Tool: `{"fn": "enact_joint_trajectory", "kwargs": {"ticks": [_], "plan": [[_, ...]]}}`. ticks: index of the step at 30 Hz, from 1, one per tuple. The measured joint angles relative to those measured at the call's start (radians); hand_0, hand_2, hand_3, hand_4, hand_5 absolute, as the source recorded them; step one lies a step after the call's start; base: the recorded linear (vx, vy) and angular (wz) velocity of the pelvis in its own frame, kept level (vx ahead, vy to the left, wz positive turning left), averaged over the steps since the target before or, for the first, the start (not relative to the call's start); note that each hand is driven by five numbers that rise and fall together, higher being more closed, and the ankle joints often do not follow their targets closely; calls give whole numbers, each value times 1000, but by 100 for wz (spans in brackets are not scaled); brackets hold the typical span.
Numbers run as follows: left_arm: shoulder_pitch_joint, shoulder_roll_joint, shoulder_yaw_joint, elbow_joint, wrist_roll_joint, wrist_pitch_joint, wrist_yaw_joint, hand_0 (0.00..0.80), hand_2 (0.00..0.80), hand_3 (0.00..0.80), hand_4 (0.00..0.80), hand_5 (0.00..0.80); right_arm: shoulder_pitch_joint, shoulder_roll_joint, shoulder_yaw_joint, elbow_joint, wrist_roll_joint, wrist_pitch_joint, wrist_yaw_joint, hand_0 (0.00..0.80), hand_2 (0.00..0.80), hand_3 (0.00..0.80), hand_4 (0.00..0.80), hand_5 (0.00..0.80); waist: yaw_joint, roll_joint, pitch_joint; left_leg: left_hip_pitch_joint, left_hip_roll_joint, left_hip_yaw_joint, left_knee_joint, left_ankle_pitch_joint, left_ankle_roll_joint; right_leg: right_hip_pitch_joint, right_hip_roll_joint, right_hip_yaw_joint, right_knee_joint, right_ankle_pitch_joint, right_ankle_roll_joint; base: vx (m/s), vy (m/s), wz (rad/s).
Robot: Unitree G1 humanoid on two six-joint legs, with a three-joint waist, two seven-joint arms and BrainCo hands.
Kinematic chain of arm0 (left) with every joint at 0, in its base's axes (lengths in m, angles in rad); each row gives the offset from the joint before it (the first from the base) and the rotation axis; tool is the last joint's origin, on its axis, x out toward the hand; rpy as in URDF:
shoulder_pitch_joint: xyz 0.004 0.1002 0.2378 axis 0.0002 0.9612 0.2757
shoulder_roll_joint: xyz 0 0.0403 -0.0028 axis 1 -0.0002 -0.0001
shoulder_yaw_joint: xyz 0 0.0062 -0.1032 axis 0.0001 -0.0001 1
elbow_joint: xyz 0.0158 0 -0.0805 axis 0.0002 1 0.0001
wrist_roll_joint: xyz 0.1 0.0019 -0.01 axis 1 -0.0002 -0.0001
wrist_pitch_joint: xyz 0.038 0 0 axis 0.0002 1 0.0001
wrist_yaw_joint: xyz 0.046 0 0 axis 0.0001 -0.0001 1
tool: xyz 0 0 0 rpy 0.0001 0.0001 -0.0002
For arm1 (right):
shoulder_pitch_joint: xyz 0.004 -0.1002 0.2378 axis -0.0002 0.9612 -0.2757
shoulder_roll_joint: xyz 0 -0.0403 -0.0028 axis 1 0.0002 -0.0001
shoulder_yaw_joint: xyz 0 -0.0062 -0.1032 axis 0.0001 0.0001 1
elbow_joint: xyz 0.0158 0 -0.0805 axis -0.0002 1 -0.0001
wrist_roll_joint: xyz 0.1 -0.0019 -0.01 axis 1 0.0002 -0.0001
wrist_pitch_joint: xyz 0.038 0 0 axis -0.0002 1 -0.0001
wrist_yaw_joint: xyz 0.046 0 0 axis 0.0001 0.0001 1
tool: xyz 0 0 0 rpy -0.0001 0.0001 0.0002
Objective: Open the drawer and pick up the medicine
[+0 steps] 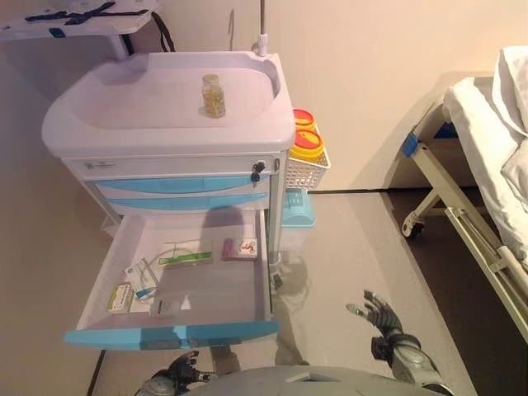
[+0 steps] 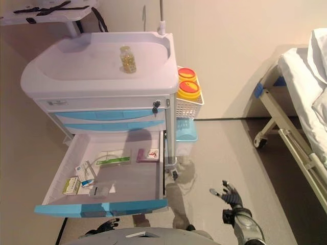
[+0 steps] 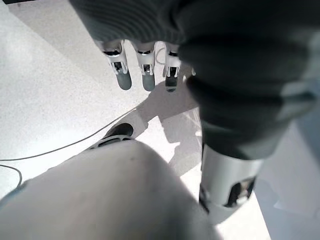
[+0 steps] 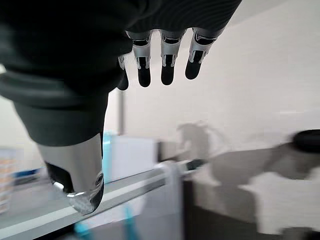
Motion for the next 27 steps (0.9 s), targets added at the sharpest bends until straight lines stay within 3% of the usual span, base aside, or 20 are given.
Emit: {"fn": "enact_joint_trajectory", "kwargs": {"ticks": [6,12,19,23,27], "plan": [[1,-6,-1,5,0,-3,2,0,0,0,0,0,17,34,21,135,-120,22,-4,0,0,0,0,0,3,9,-5,1,0,0,0,-3,-4,0,0,1,0,0,0,0,0,0],[-1,-6,-3,4,0,-3,2,0,0,0,0,0,15,31,44,143,-211,86,5,0,0,0,0,0,7,10,-4,2,0,-3,0,-5,-5,0,1,4,0,0,-1,0,0,0],[-2,-6,-5,-3,1,-10,1,0,0,0,0,0,6,31,100,139,-257,88,34,0,0,0,0,0,10,18,9,1,-1,-26,0,-7,-5,-1,0,4,0,0,-1,48,3,0],[-6,-5,-41,-19,30,-50,6,0,0,0,0,0,1,27,102,131,-257,85,43,0,0,0,0,0,9,30,32,-3,-2,-36,0,-8,-5,-4,-1,6,0,0,-1,59,48,0],[-43,12,-126,-47,72,-71,32,0,0,0,0,0,-42,-9,146,120,-257,78,43,0,0,0,0,0,11,55,65,-50,-8,-40,6,0,1,-78,0,29,38,1,-2,-103,99,-16]]}}
